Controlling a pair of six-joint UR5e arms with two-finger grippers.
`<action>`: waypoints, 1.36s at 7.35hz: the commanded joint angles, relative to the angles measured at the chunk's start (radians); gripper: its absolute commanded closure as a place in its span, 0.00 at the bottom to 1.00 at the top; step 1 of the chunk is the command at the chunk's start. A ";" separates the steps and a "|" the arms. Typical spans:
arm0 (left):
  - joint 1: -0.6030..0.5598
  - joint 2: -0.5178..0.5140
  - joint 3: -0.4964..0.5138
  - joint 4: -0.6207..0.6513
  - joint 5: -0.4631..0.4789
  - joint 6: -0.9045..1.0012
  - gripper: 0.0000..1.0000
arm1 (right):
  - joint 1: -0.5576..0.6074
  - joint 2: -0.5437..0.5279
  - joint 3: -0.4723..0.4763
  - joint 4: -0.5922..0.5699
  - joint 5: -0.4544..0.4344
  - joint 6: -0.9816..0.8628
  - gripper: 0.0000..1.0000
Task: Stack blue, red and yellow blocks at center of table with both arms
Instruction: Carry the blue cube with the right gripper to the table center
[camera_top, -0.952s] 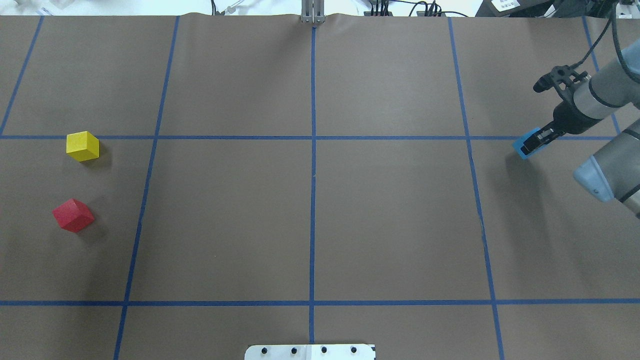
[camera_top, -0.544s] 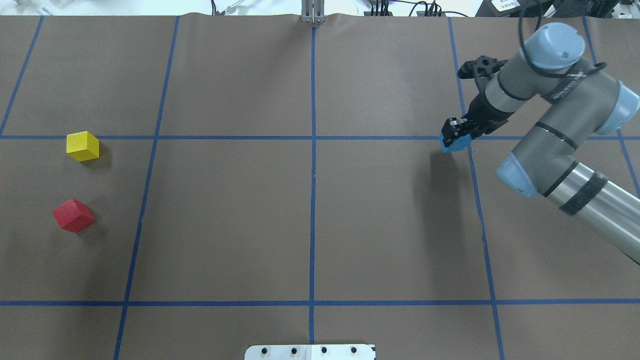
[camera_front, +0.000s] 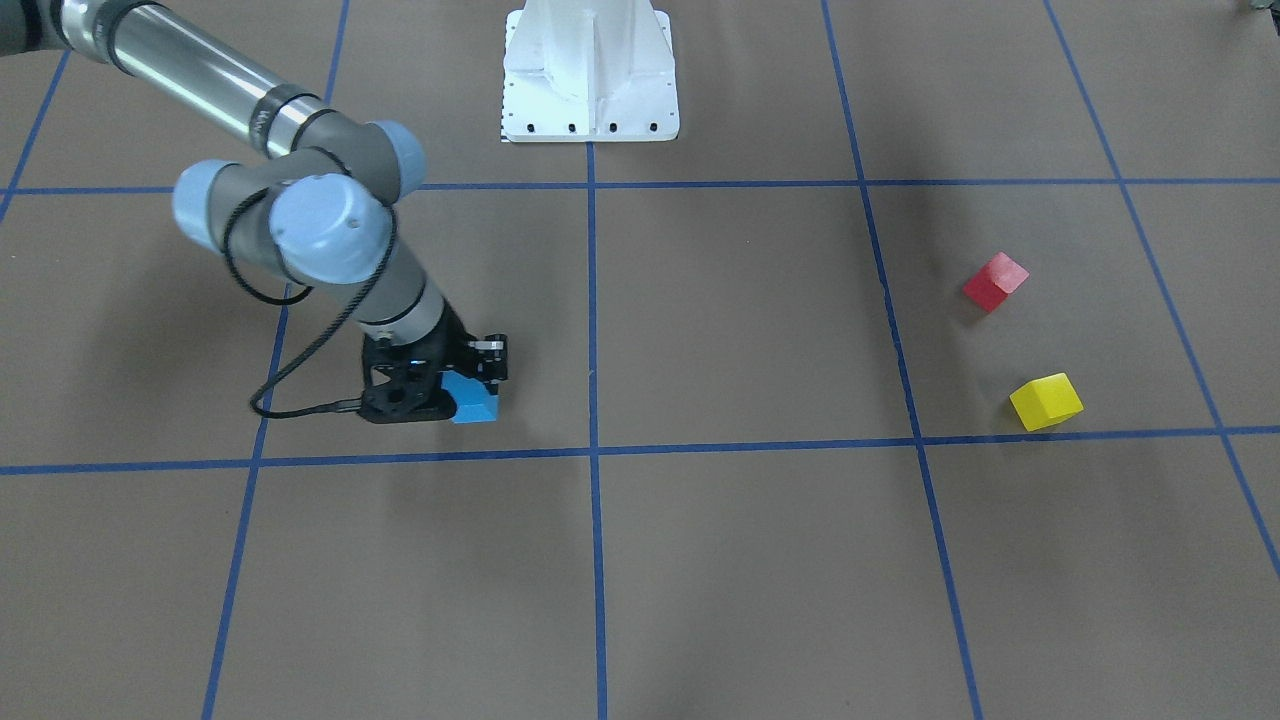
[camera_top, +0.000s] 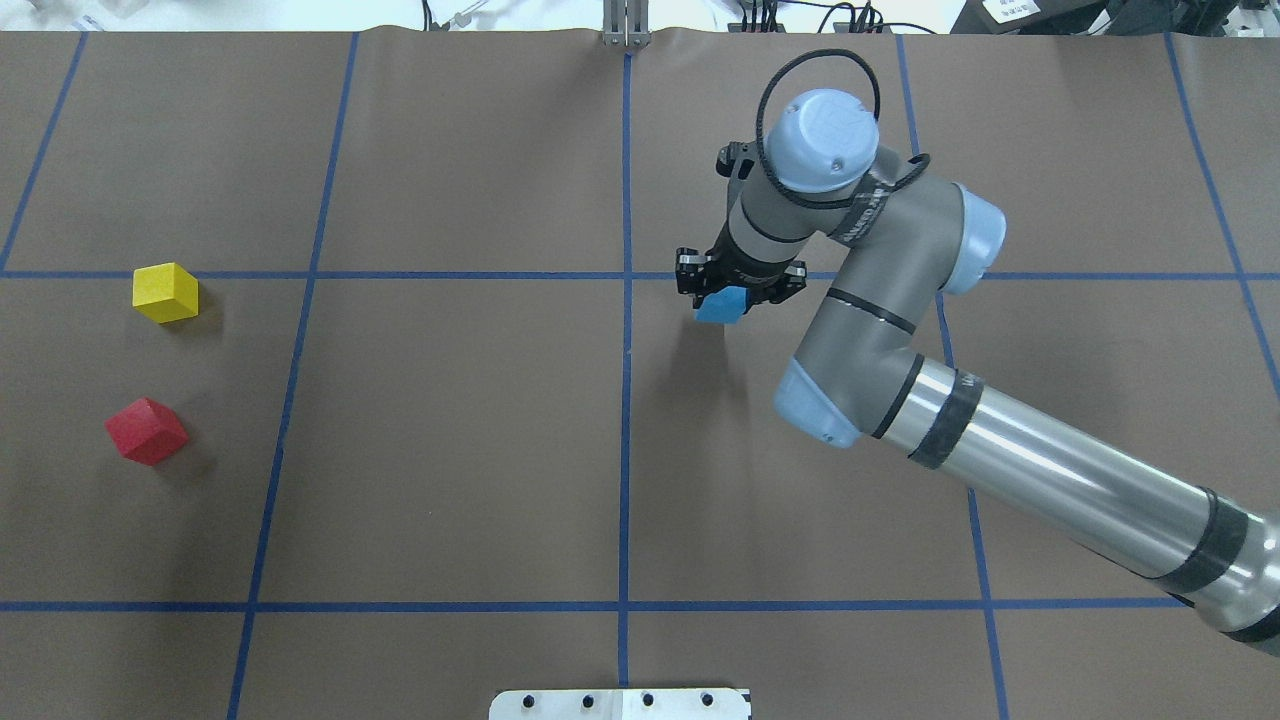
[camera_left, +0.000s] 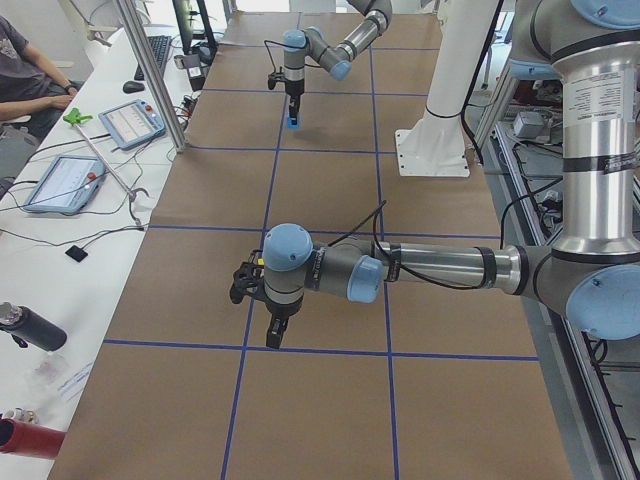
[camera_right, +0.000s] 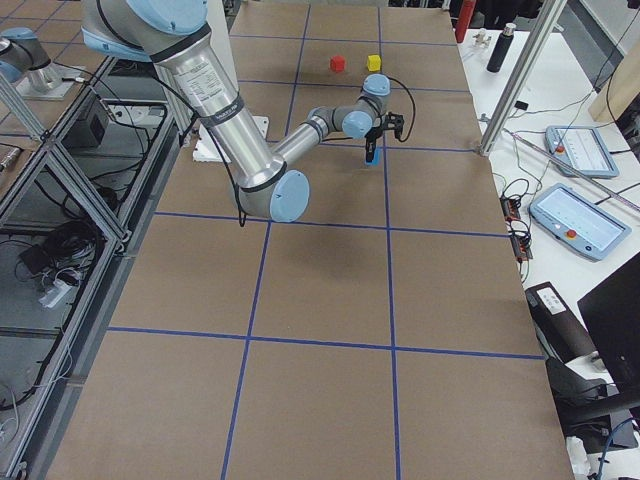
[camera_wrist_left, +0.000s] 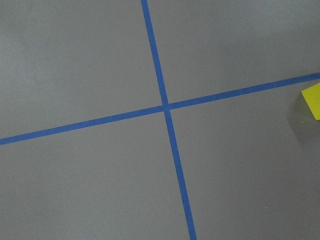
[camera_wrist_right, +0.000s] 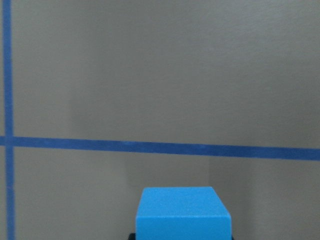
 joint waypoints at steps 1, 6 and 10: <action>0.003 -0.001 0.001 0.000 -0.001 -0.034 0.00 | -0.048 0.064 -0.027 -0.044 -0.065 0.062 1.00; 0.003 -0.001 0.001 0.002 0.001 -0.034 0.00 | -0.096 0.133 -0.098 -0.041 -0.070 0.099 1.00; 0.003 -0.001 0.001 0.000 0.003 -0.034 0.00 | -0.104 0.153 -0.129 -0.040 -0.070 0.100 0.97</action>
